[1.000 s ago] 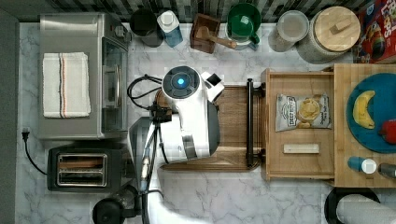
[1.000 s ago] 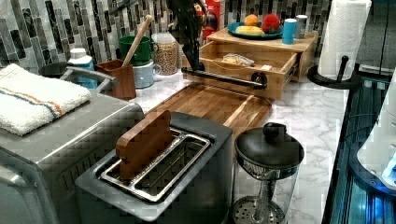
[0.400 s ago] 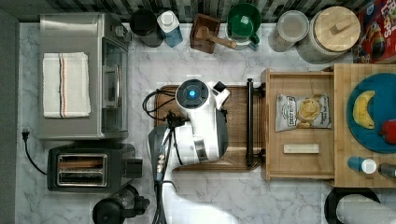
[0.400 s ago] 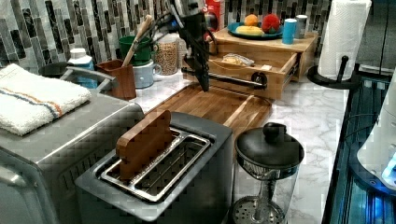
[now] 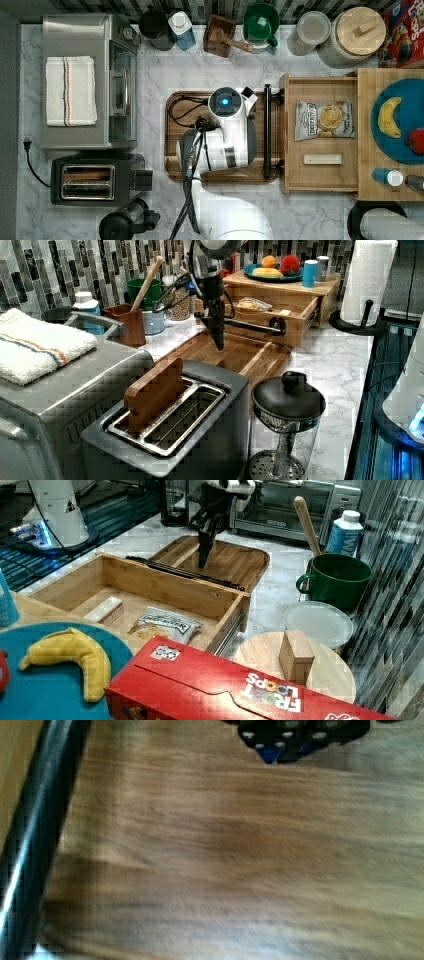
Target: Close the drawer.
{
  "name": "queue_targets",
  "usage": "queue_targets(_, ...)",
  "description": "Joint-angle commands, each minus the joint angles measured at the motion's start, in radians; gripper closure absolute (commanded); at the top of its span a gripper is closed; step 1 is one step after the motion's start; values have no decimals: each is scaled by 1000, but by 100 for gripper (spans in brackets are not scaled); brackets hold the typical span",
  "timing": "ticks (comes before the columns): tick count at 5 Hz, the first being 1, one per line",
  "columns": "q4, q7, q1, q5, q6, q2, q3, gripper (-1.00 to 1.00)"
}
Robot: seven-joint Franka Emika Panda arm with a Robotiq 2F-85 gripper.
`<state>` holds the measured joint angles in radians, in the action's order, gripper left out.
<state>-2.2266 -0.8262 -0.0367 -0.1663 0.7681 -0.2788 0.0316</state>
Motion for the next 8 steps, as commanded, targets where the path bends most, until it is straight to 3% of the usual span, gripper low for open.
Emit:
queue_targets(1, 63, -143, -79, -30, -3, 48, -32, 100)
queue_targets(5, 162, -269, -196, -19, 7, 7, -44, 100)
queue_targets(8, 249, -415, -350, 29, 31, -40, -80, 100)
